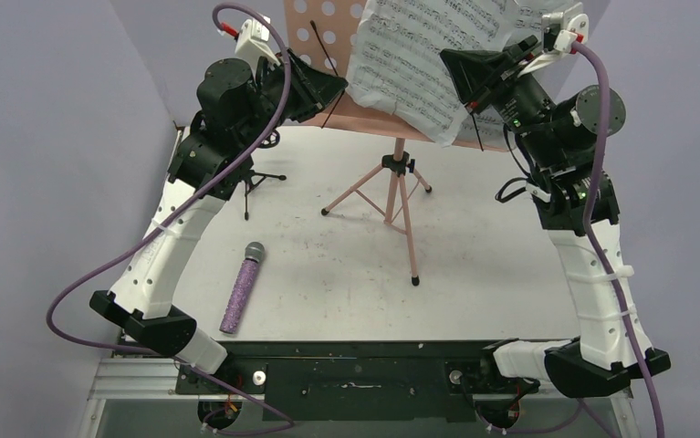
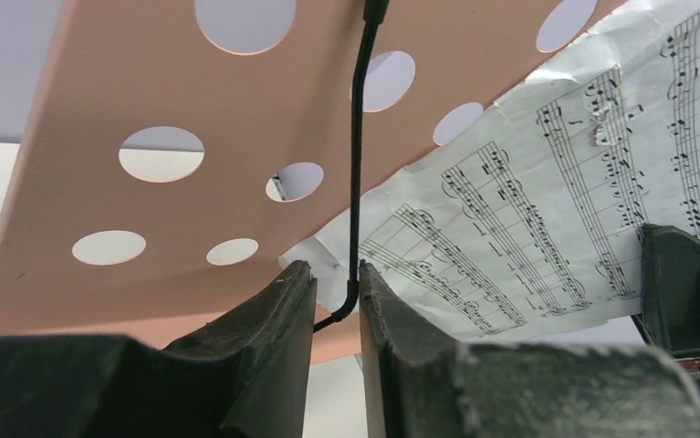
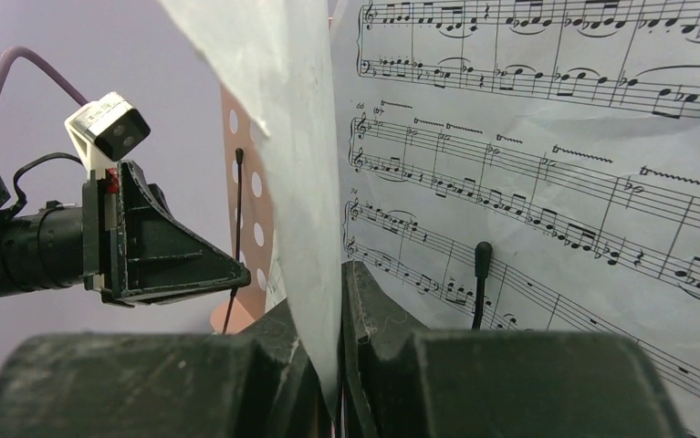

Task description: Set up the instrument practice props

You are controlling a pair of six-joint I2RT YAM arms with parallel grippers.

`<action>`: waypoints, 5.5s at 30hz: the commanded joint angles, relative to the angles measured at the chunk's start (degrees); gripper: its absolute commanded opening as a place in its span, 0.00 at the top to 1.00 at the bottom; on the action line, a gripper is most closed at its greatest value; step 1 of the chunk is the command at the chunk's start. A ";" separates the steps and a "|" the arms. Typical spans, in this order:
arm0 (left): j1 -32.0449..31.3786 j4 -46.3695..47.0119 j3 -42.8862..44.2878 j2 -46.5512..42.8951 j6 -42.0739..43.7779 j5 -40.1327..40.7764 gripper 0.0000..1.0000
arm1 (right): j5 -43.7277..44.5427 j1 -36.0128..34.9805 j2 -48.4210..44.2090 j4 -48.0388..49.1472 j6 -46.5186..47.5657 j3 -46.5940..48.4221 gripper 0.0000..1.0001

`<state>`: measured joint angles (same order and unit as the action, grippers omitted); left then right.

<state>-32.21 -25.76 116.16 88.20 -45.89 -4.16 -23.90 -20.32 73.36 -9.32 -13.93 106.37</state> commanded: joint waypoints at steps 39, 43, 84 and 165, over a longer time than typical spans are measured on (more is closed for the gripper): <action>-1.78 20.92 -14.56 -9.05 9.44 -0.84 1.00 | -1.54 -0.29 3.65 7.04 -0.57 0.65 0.95; -2.24 21.12 -14.72 -9.32 11.06 -1.14 1.00 | -1.45 -0.41 4.35 7.19 -0.57 1.18 0.95; -4.99 24.00 -19.49 -13.09 14.65 -0.68 1.00 | -2.97 -11.38 12.64 7.40 3.79 8.40 0.95; -4.10 23.80 -29.55 -23.69 22.71 12.76 0.09 | -15.92 -13.80 -1.01 28.03 15.98 -12.17 0.00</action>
<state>-36.84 -3.60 87.11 66.52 -24.58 7.51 -33.30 -33.78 74.11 14.68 0.64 95.83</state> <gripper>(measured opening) 0.882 0.996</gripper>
